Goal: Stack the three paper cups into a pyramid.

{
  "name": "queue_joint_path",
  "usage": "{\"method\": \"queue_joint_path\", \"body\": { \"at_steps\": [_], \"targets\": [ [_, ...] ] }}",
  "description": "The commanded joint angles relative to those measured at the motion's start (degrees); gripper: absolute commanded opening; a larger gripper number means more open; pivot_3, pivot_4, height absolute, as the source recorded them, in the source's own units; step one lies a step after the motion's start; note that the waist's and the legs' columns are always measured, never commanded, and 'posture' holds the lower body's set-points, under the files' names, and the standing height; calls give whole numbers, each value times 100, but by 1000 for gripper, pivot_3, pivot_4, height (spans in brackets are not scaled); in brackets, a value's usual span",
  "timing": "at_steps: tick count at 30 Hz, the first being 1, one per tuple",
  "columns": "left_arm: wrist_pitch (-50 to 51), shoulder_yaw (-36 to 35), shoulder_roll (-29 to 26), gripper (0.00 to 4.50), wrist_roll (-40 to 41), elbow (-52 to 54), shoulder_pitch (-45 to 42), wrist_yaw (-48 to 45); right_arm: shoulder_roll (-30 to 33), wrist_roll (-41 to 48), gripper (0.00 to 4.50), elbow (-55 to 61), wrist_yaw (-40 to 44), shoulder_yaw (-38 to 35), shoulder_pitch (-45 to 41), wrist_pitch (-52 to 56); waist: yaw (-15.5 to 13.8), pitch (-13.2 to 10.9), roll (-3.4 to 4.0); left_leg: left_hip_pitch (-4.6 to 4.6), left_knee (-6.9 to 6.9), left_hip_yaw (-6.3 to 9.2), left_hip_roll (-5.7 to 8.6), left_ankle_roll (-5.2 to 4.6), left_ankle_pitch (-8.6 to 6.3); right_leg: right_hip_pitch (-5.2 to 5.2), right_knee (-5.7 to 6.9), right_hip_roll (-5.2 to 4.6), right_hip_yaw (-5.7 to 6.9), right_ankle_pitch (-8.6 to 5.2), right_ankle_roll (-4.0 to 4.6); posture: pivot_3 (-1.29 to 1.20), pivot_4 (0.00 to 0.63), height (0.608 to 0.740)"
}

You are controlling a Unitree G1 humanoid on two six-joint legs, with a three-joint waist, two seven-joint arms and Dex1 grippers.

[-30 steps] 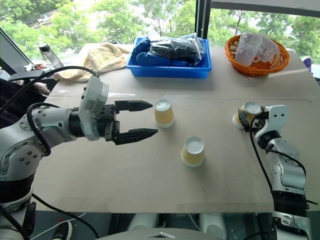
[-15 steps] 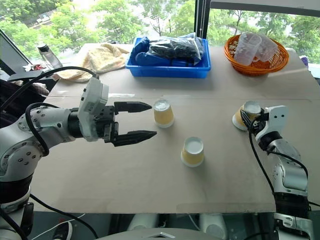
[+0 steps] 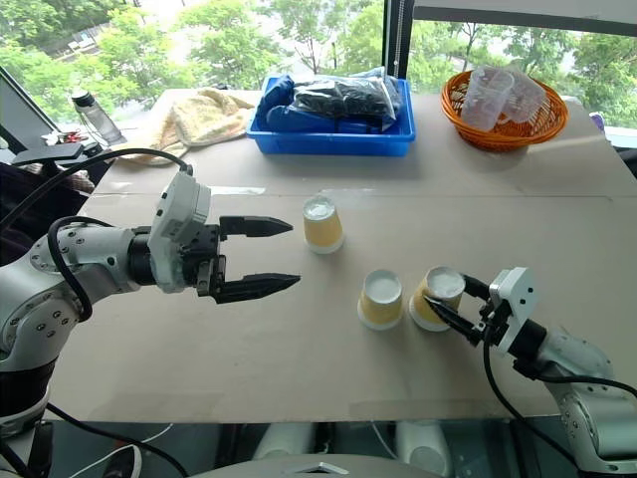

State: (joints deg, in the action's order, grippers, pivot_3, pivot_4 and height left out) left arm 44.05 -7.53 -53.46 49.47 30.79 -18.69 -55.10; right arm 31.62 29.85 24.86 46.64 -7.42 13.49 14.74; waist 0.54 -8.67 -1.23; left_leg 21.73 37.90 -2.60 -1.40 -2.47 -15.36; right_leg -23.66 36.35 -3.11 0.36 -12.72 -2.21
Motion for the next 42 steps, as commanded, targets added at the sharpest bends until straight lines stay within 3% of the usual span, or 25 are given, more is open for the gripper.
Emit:
{"method": "queue_joint_path", "body": {
  "at_steps": [1, 4, 9, 15, 22, 27, 35, 42],
  "targets": [
    [-119, -183, -69, 4500, -50, 69, 32, -53, 43, -58, 2200, 122, 150, 202, 126, -46, -1, 2, -5, 0, 0, 0, 0, 0, 0, 0, 0, 0, 0, 0, 2, 0, 150, 733],
    [-138, -182, -55, 4500, -79, 90, 76, -52, 46, -178, 2200, -22, 151, 221, 99, -193, 1, 0, -10, 2, 0, 0, -1, 0, 0, 0, -1, 0, 0, 4, 8, 0, 150, 733],
    [-164, -202, -42, 4500, -110, 69, 106, -58, 50, -167, 4465, -110, 295, 149, 120, -425, -14, -4, -7, 2, 0, 0, 0, 0, 0, -1, -1, -1, 1, 1, 4, 0, 150, 733],
    [-405, -125, 262, 4500, -394, -50, 272, 203, 180, 219, 4465, 218, 622, -172, 325, -551, -42, -5, -7, 3, 0, -1, 0, 0, 0, -1, -2, -2, 0, 3, 8, 0, 150, 733],
    [-1101, 108, 1629, 4500, -1221, -367, 365, 1440, 670, 1357, 4465, 1323, 672, -1184, 856, -54, -144, -8, -22, 9, 9, 5, 2, 0, 0, 2, -3, -6, 3, 12, 19, 0, 150, 733],
    [-1652, 531, 2429, 4500, -1914, -685, 403, 1984, 895, 2022, 4465, 1411, 366, -1676, 502, 313, -141, -10, -26, 8, 26, 9, 1, 0, -1, 12, -1, -5, 4, 13, 20, 0, 150, 733],
    [-2681, 1063, 3284, 4500, -3152, -1945, 99, 2618, 925, 2079, 4465, 1139, 177, -1605, -158, 533, -148, -11, -29, 18, 34, 20, 7, -1, -1, 14, -1, -1, 6, 17, 17, 0, 150, 733],
    [-3384, 1254, 3690, 4500, -3538, -3003, -309, 2453, 835, 1940, 4465, 1078, 118, -1469, -300, 509, -145, -11, -29, 25, 35, 25, 10, -6, -3, 13, -9, -3, 10, 30, -6, 0, 150, 733]
  ]
}}
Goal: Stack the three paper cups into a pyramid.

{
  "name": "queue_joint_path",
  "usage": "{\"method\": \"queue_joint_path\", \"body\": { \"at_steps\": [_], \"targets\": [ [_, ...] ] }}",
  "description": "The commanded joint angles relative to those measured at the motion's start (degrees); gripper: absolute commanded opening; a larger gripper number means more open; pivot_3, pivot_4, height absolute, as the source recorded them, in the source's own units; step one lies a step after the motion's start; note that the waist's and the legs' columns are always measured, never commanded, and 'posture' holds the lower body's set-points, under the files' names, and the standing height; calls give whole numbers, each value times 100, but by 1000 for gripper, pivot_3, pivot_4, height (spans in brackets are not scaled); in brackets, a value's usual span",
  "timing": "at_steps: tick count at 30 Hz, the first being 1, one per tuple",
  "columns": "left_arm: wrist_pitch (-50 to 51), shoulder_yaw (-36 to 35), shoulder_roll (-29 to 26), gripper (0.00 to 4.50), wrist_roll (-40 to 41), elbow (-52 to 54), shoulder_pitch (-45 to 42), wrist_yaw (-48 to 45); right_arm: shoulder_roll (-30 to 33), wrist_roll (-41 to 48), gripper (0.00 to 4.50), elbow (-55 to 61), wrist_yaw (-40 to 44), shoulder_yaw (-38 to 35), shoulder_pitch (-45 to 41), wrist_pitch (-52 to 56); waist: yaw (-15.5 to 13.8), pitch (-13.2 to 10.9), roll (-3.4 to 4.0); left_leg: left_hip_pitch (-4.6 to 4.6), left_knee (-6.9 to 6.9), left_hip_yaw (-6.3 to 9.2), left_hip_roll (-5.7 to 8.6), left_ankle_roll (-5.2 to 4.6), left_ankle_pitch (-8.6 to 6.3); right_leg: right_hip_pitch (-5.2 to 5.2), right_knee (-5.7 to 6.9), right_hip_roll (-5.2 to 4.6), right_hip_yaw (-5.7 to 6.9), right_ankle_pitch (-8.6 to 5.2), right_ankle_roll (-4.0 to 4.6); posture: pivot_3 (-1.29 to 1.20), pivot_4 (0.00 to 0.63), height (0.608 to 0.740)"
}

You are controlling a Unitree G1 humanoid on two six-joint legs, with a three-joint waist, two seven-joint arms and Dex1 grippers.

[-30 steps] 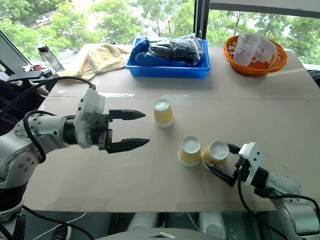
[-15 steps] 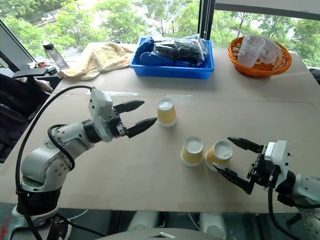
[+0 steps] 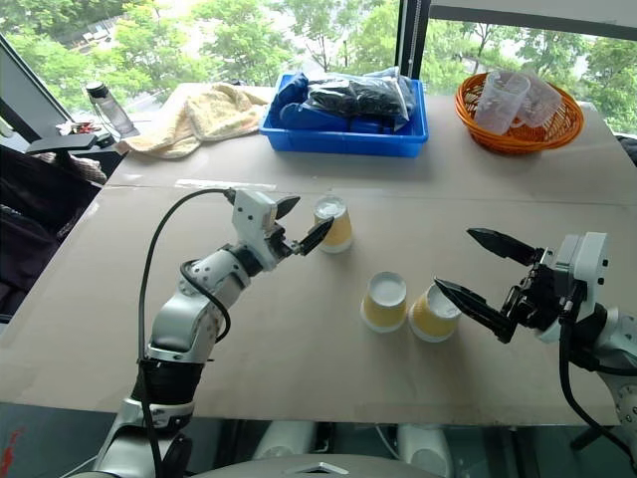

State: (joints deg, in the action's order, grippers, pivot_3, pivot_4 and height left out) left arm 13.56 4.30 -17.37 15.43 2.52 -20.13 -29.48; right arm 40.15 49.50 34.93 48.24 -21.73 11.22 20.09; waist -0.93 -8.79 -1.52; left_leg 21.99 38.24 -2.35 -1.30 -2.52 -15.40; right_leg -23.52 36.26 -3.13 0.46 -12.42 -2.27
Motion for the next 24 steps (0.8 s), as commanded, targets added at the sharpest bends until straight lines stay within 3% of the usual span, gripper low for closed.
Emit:
{"method": "queue_joint_path", "body": {
  "at_steps": [1, 11, 14, 16, 17, 18, 24],
  "targets": [
    [-384, 67, 100, 4500, -151, -282, -204, -145, -19, -36, 4465, 63, -48, -26, -89, -25, 2, 0, 0, 0, 0, -1, 0, -2, -1, 0, -1, -1, -1, 0, 0, 0, 150, 733],
    [-1042, 57, 257, 4500, -274, -1437, -753, -588, -94, -241, 4465, 185, -180, -117, 196, -79, 5, 0, 0, 2, 2, 4, 0, -3, -2, 0, -1, -1, 4, 1, -1, 0, 150, 733],
    [-1157, 34, 312, 3600, -271, -1539, -820, -673, -105, -308, 4500, 171, -193, -138, 312, -107, 5, 0, 0, 3, 2, 4, -1, -3, -2, 0, -2, -1, 4, 1, -2, 0, 150, 733],
    [-1184, 24, 325, 2643, -274, -1543, -844, -721, -120, -283, 4500, 169, -202, -163, 317, -118, 6, 0, 0, 3, 2, 5, -1, -3, -2, 0, -1, -1, 5, 1, -2, 0, 150, 733],
    [-1184, 15, 332, 2368, -277, -1532, -852, -722, -128, -260, 4500, 166, -206, -179, 304, -123, 9, 0, 0, 3, 2, 5, -1, -4, -2, 0, -1, -1, 5, 1, -2, 0, 150, 733],
    [-1201, 7, 325, 2192, -291, -1516, -862, -722, -137, -247, 4500, 161, -206, -187, 291, -129, 9, 0, 0, 2, 2, 5, -1, -3, -2, 0, 0, -1, 4, 1, -2, 0, 150, 733],
    [-1082, -22, 161, 2190, -18, -1040, -965, -1142, -145, -239, 4500, 64, -156, -231, 241, -144, 9, 0, 0, 2, 3, 6, -1, -4, -2, 0, 1, -1, 6, 1, -2, 0, 150, 733]
  ]
}}
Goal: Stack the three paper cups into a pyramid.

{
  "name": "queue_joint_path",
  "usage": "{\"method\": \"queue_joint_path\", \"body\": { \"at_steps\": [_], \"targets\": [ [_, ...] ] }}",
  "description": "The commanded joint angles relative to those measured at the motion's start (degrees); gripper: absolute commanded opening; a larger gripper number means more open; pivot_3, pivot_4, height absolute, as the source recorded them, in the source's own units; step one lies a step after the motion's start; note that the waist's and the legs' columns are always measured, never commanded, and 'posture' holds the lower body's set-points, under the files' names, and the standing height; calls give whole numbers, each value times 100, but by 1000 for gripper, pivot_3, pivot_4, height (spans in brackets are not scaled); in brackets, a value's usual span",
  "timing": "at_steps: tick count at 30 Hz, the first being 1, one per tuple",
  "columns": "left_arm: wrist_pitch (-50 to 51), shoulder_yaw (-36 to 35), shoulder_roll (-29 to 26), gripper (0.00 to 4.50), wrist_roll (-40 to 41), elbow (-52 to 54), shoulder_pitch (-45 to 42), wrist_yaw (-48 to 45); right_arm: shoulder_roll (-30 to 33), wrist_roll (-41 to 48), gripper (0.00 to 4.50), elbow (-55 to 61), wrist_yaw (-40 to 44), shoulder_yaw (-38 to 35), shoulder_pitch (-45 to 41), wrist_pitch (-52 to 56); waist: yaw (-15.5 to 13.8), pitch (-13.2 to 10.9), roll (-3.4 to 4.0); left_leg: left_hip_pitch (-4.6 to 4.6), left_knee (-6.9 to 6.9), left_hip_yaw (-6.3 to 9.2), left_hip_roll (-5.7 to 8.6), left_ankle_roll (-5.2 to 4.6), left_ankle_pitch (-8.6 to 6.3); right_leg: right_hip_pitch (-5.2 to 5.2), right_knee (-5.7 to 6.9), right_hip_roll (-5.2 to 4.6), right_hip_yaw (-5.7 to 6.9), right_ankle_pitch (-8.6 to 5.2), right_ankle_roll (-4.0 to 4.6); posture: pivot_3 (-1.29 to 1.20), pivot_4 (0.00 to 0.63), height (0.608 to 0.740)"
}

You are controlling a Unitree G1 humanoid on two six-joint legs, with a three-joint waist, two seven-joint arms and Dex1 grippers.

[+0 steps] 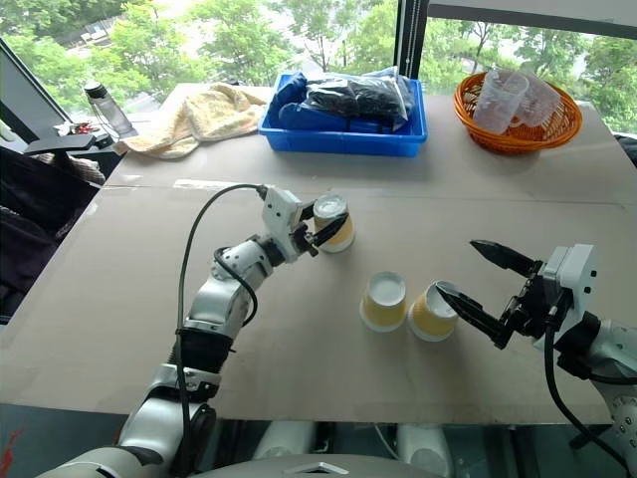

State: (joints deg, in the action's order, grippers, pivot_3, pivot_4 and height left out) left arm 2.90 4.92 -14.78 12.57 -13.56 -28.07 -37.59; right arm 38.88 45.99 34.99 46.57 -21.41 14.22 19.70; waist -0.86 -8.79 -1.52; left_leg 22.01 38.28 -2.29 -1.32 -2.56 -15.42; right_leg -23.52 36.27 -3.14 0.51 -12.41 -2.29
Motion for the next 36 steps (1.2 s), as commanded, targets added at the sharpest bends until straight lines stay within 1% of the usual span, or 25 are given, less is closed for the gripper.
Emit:
{"method": "queue_joint_path", "body": {
  "at_steps": [1, 7, 11, 15, 20, 22, 27, 36],
  "targets": [
    [99, -84, -138, 2190, 414, 723, -201, -506, -6, 124, 4500, 31, 33, -290, -74, -107, 2, 0, 0, 0, 0, 0, 0, 0, 0, 0, 0, 0, 0, 0, 0, 0, 150, 733],
    [1109, 69, -485, 2190, 1281, 1730, -561, -1513, 82, 219, 4500, -270, 501, -587, -20, -177, -6, -1, 0, 7, 2, 6, 0, 0, 0, -1, -3, 0, 5, -1, 0, 0, 150, 733],
    [1806, 423, -594, 2190, 1680, 2299, -916, -2095, 147, 225, 4500, -404, 874, -878, 379, -150, -10, -1, 1, 8, 3, 9, 2, 0, 0, 0, -5, 0, 6, -1, 0, 0, 150, 733],
    [2124, 767, -435, 2190, 1853, 2497, -1024, -2337, -2, 364, 4500, -276, 1177, -1006, 836, -251, -2, 0, 2, 7, 2, 12, 3, 0, 0, 0, -5, 4, 6, -2, -1, 0, 150, 733],
    [1960, 1218, -264, 2190, 1549, 2347, -1127, -2572, -152, 324, 4500, -126, 1157, -1057, 1046, -408, 16, -1, 5, 0, 3, 7, 4, 0, 0, 1, -1, 10, -2, -3, -1, 0, 150, 733],
    [1894, 1335, -219, 2190, 1469, 2262, -1163, -2658, -178, 368, 4500, -12, 1107, -1102, 1137, -385, 11, 0, 5, -5, 3, 5, 4, 0, 0, 1, 2, 12, -5, -16, 20, 0, 150, 733],
    [1799, 1452, -94, 2190, 1387, 2139, -1158, -2771, -227, 422, 4500, 234, 911, -1180, 1293, -345, 1, 1, 7, -2, 3, 11, 3, 0, 0, 1, 5, 14, -3, -18, 18, 0, 150, 733],
    [1657, 1629, 123, 2190, 1118, 1724, -1156, -2870, -358, 386, 4500, 425, 728, -1109, 1406, -392, 0, 0, 7, 3, 4, 11, 4, 0, 0, 1, -2, 12, -3, -16, 21, 0, 150, 733]
  ]
}}
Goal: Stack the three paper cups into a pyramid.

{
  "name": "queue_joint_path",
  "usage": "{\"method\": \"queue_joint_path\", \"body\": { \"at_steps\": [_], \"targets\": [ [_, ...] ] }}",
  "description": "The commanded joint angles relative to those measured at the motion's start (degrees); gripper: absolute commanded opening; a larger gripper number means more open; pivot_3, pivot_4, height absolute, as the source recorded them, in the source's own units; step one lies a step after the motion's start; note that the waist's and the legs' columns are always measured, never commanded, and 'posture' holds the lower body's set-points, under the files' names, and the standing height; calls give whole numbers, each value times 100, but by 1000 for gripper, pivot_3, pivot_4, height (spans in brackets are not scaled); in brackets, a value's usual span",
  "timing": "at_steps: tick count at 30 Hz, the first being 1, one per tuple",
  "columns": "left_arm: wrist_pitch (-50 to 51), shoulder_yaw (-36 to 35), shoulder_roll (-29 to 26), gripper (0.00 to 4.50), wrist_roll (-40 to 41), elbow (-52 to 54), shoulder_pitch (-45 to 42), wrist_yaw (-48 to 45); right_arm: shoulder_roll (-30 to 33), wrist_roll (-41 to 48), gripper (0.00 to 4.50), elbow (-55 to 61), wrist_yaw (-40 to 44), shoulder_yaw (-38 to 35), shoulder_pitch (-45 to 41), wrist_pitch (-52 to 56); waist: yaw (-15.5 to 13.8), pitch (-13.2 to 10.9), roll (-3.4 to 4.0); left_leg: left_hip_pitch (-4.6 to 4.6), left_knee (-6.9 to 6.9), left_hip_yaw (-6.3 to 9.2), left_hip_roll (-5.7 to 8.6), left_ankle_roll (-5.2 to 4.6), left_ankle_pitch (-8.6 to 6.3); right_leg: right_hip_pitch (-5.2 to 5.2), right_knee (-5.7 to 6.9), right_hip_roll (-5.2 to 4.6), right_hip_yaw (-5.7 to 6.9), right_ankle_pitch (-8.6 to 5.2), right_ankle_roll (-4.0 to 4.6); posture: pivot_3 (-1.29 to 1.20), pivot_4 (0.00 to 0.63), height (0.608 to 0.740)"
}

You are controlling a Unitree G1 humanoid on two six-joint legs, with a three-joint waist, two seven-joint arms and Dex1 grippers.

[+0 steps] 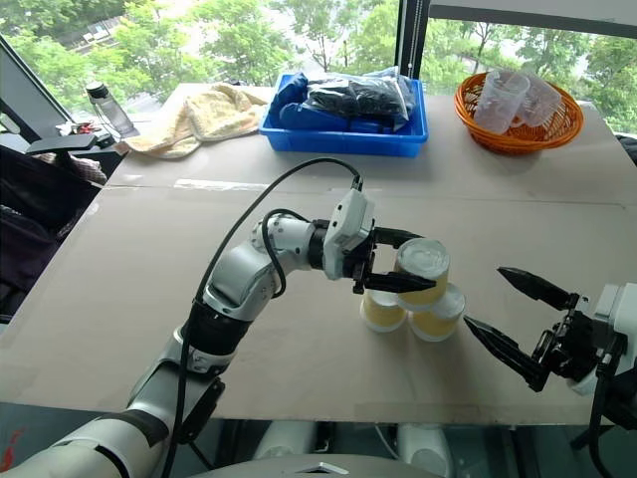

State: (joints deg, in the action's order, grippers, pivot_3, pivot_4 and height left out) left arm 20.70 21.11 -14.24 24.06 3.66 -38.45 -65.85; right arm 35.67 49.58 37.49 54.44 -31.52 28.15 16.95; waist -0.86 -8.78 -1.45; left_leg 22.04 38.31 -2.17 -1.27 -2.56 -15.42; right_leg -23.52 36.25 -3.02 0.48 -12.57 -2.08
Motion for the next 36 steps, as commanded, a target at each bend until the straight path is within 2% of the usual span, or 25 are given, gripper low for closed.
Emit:
{"method": "queue_joint_path", "body": {
  "at_steps": [1, 3, 5, 8, 16, 18, 21, 24, 26, 27, 29, 30, 32, 34, 36],
  "targets": [
    [-116, 3, 93, 2190, -35, -40, -106, -50, -53, 12, 4500, 176, -63, -89, 17, -131, 0, 0, 0, 0, 0, 1, 0, 0, 0, 0, 0, 0, 0, 0, 0, 0, 150, 733],
    [-166, 15, 127, 2190, -128, -132, -100, -16, -69, -12, 4500, 162, -56, -74, 19, -151, 0, 0, 0, 0, 0, 1, -1, 0, 0, 0, 0, 0, 0, 0, 0, 0, 150, 733],
    [-231, 11, 155, 3199, -189, -181, -109, 1, -73, -31, 4500, 130, -40, -66, 6, -166, 0, 1, 1, -1, 0, 0, -1, 0, 0, 0, 0, 0, -1, 0, 0, 0, 150, 733],
    [-161, -77, 232, 4454, -90, -155, -136, -2, -64, -39, 4500, 88, -25, -60, -16, -182, 2, 0, 1, -1, 1, 0, 0, 0, 0, 0, 0, 0, -2, 0, 0, 0, 150, 733],
    [-58, -453, 376, 4487, 356, 203, -206, 57, -52, -37, 4500, 35, 16, -25, -49, -198, 0, 0, 0, 2, 0, 2, -1, 0, 0, 0, 0, 0, -1, 0, 0, 0, 150, 733],
    [-16, -769, 511, 4487, 641, 295, -325, 231, -53, -38, 4500, 7, 61, 1, -50, -195, 0, 0, 0, 2, 1, 3, -2, 0, 0, 0, 0, 0, 0, 0, 0, 0, 150, 733],
    [161, -1575, 789, 4487, 1585, 415, -558, 517, -32, -151, 4500, -119, 215, 85, -21, -236, -1, 0, -1, 3, 1, 5, -2, 0, 0, 0, 0, 0, 1, 0, -1, 0, 150, 733],
    [275, -2132, 622, 4487, 1808, 348, -714, 861, -83, -335, 4500, -418, 369, 222, -97, -379, 8, 1, 1, 1, 2, 4, 0, 0, 0, 1, 0, 0, 0, 0, -1, 0, 150, 733],
    [441, -2410, 219, 4487, 1663, 360, -553, 1198, -207, -486, 4500, -767, 395, 318, -309, -590, 32, 2, 3, -7, 0, 2, 2, 0, 0, 2, 2, 5, -4, 0, -1, 0, 150, 733],
    [505, -2467, 39, 4487, 1601, 408, -418, 1287, -261, -521, 4500, -900, 413, 343, -379, -659, 42, 2, 4, -10, 0, 2, 2, 0, 0, 3, 2, 13, -8, 0, -1, 0, 150, 733],
    [635, -2567, -595, 4487, 1073, 711, 502, 1614, -418, -769, 4500, -1503, 514, 396, -518, -970, 29, -1, 14, -16, -2, 6, 1, 0, 0, 3, 6, 21, -16, 0, -1, 0, 150, 733],
    [715, -2750, -928, 4487, 907, 1027, 1319, 1703, -474, -955, 4500, -1980, 561, 374, -622, -1200, 18, 0, 12, -13, -1, 12, -1, 0, 0, 1, 15, 20, -10, 6, -9, 0, 150, 733],
    [776, -2960, -1354, 4487, 747, 1530, 2534, 1822, -504, -1141, 4500, -2643, 682, 325, -813, -1509, 177, 27, 36, -33, -20, 17, -5, 1, -1, 5, 0, 26, -40, 14, -20, 0, 150, 733],
    [628, -3049, -1634, 4487, 592, 1923, 3676, 1846, -447, -1305, 4500, -3288, 859, 330, -1096, -1850, 165, 1, 24, -36, -27, 28, 0, -13, -19, 1, 1, 25, -57, 11, -20, 0, 150, 733],
    [426, -3005, -1739, 4487, 383, 2143, 4397, 1916, -328, -1464, 4500, -3767, 1129, 430, -1296, -2084, 116, -12, 22, -5, -18, 37, -1, -12, -19, -23, -9, 19, -47, 2, -3, 0, 150, 733]
  ]
}}
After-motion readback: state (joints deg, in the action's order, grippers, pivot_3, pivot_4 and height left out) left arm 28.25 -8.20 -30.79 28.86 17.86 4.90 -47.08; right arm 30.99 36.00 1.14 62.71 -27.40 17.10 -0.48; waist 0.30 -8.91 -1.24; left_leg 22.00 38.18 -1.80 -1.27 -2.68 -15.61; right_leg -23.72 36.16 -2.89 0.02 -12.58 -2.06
